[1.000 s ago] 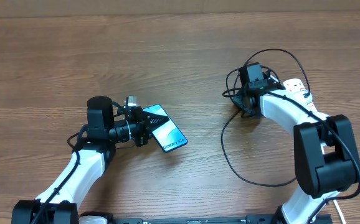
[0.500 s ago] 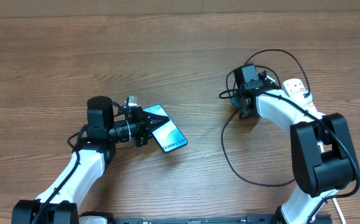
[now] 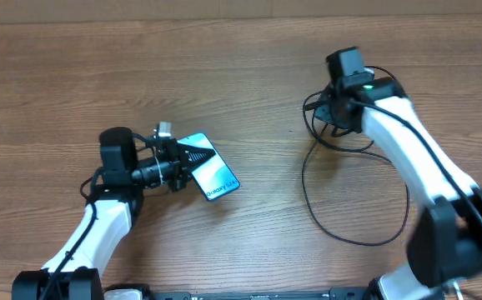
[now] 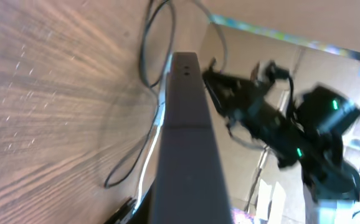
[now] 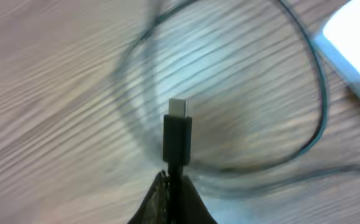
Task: Plug charger to phone and switch on socket
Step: 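Bring the USB-C plug with the right gripper to the phone's bottom port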
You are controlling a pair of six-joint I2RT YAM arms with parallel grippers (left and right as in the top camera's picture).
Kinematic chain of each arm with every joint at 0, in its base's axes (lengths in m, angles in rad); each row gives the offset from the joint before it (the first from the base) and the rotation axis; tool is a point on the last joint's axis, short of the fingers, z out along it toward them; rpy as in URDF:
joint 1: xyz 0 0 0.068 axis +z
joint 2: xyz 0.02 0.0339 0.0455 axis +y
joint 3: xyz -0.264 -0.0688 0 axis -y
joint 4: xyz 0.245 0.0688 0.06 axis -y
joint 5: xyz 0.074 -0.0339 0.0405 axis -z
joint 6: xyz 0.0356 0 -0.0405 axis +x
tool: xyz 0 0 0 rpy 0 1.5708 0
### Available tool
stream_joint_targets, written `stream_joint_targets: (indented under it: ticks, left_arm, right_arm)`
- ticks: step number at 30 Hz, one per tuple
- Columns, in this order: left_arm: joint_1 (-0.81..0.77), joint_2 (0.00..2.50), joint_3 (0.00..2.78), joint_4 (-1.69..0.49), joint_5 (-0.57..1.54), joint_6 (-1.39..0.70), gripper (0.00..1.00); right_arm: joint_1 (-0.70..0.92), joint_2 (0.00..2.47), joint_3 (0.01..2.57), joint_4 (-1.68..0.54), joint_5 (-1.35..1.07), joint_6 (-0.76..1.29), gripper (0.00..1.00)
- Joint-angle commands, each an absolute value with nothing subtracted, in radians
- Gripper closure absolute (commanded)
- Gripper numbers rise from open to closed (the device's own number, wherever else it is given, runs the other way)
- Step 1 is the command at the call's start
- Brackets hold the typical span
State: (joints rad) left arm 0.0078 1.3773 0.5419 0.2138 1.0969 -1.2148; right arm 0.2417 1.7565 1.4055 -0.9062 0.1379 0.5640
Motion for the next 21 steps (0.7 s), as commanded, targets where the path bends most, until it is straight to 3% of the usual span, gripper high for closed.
stream_joint_targets:
  ticks: [1,6,11,21]
  left_arm:
    - [0.048,1.381,0.599,0.264,1.203,-1.180,0.96]
    - [0.065,1.430,0.669,0.349,1.282,-1.147,0.96]
    - [0.065,1.582,0.804,0.447,1.481,-1.149,0.96]
    - [0.044,1.744,0.928,0.459,1.538,-1.158,0.96]
  right_arm:
    - [0.242,1.599,1.435,-1.029,-0.201,0.423,0.96]
    - [0.311,1.499,1.420,-1.243,-0.482,0.194,0.96]
    - [0.444,1.420,1.368,-1.341,-0.501,0.151,0.96]
    - [0.633,1.314,1.095,-1.048,-0.653,0.279,0.96]
